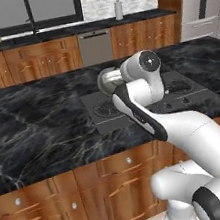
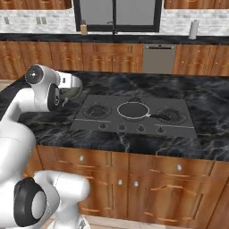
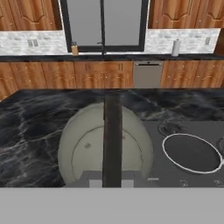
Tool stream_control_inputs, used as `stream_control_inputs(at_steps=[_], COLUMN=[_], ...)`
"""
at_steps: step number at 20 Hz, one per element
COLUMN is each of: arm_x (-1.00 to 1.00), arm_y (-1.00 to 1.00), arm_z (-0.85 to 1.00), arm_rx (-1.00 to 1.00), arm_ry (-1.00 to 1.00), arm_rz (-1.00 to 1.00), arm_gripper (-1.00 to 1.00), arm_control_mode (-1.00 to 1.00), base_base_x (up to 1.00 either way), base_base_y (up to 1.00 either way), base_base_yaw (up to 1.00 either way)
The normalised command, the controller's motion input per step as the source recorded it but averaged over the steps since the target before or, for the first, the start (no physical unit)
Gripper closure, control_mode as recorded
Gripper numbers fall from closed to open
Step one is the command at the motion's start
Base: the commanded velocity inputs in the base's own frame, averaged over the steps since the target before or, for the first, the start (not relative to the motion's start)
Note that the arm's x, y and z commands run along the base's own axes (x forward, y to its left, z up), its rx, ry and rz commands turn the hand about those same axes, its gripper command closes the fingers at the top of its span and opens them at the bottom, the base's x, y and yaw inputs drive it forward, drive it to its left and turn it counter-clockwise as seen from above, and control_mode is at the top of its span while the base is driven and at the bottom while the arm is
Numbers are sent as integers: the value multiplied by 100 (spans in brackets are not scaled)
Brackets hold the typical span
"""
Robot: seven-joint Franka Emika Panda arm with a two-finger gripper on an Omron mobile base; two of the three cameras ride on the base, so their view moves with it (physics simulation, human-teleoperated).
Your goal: Pick the kettle from the counter and place it on a stove burner. Then turn the burner on.
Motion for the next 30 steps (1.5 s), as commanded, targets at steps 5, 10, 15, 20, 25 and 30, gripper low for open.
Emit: stream_control_inputs(at_steps=[5, 10, 15, 20, 25, 30], arm_x=[0, 0, 0, 0, 0, 9], arm_y=[0, 0, 0, 0, 0, 0], arm_z=[0, 0, 0, 0, 0, -4], arm_rx=[0, 0, 0, 0, 0, 6], arm_ry=[0, 0, 0, 0, 0, 14], arm_rz=[0, 0, 0, 0, 0, -5], arm_gripper=[100, 100, 100, 100, 100, 100], arm_control_mode=[100, 100, 100, 100, 100, -100], base_base_x=[0, 61, 79, 26, 3, 4], base_base_y=[-37, 0, 2, 56, 12, 0], base_base_yaw=[6, 0, 0, -3, 0, 0])
